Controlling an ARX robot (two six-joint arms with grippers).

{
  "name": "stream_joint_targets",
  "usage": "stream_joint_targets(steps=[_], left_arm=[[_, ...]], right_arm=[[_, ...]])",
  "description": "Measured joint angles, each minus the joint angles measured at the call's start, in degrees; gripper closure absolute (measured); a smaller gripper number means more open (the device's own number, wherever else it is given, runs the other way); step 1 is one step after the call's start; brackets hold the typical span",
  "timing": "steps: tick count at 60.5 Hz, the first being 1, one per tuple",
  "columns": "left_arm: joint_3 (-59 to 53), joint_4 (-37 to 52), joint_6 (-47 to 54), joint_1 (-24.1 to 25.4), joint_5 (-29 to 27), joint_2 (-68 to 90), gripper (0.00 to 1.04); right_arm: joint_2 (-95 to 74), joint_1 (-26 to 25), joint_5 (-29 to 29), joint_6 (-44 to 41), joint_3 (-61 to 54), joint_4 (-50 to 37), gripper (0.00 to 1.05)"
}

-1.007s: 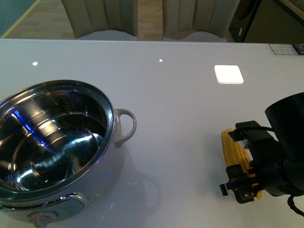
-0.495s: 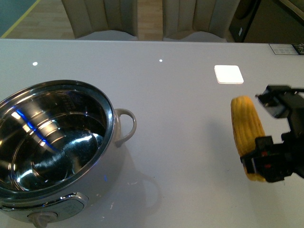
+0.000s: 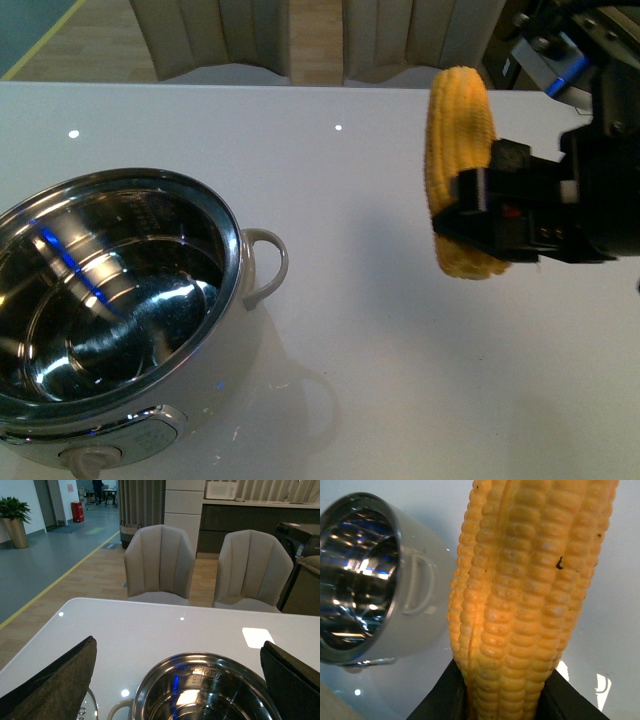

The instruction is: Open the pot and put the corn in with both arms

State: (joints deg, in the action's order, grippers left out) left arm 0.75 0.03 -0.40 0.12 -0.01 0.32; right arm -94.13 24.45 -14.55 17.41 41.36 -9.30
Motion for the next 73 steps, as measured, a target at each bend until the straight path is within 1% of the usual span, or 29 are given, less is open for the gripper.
stream_joint_targets(steps=[8,18,38,54,73], left_arm=[[0.0,0.0,0.0,0.0,0.0,0.0,0.07],[0.0,0.0,0.0,0.0,0.0,0.0,0.07],[0.0,0.0,0.0,0.0,0.0,0.0,0.07],[0.0,0.0,0.0,0.0,0.0,0.0,0.07],[0.0,0.0,0.0,0.0,0.0,0.0,0.07]], right_arm=[[-2.6,3.3,-0.2,3.8,2.6,-0.9,0.82],[-6.4,5.9,-0.6,8.0,6.4,-1.8,0.82],[-12.3,8.4,-1.6,15.6,15.6,-0.9,0.82],[-16.5,11.3,-1.4,19.1,21.4,0.7,0.82],[-20.9,13.7,-0.9,23.7,27.2,1.5,0.82]])
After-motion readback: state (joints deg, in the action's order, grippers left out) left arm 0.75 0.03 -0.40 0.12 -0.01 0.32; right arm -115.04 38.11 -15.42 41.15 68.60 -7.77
